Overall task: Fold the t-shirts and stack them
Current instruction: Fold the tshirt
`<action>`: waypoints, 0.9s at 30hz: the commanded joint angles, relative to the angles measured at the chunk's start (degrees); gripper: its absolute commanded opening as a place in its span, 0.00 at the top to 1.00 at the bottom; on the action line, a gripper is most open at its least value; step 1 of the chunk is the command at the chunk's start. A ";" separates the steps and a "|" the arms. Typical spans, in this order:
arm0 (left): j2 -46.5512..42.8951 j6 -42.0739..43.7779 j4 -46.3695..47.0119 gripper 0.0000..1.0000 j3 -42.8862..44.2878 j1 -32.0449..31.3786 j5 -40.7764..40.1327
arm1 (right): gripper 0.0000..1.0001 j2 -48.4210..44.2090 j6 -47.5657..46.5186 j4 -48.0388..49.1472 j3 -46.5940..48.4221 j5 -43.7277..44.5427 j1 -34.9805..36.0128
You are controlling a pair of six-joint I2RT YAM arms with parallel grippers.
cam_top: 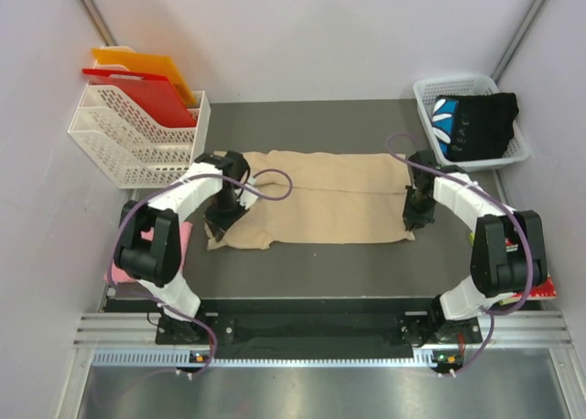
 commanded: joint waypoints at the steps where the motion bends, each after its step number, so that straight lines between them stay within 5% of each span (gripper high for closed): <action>1: -4.63 3.82 -9.21 1.00 2.29 0.18 2.72 | 0.93 -3.64 -0.88 -2.87 -1.13 0.10 0.58; 14: -10.08 7.69 -19.59 0.97 2.29 0.27 4.74 | 0.93 -10.67 -0.26 -10.59 -1.93 -0.69 4.62; 23: -14.66 11.20 -19.24 1.00 -0.61 0.18 -2.37 | 0.92 -15.07 -0.09 -15.79 -1.13 -0.35 5.77; 27: -13.17 11.55 -11.17 1.00 1.84 0.18 -5.45 | 0.92 -12.35 -0.09 -14.47 1.23 1.15 5.59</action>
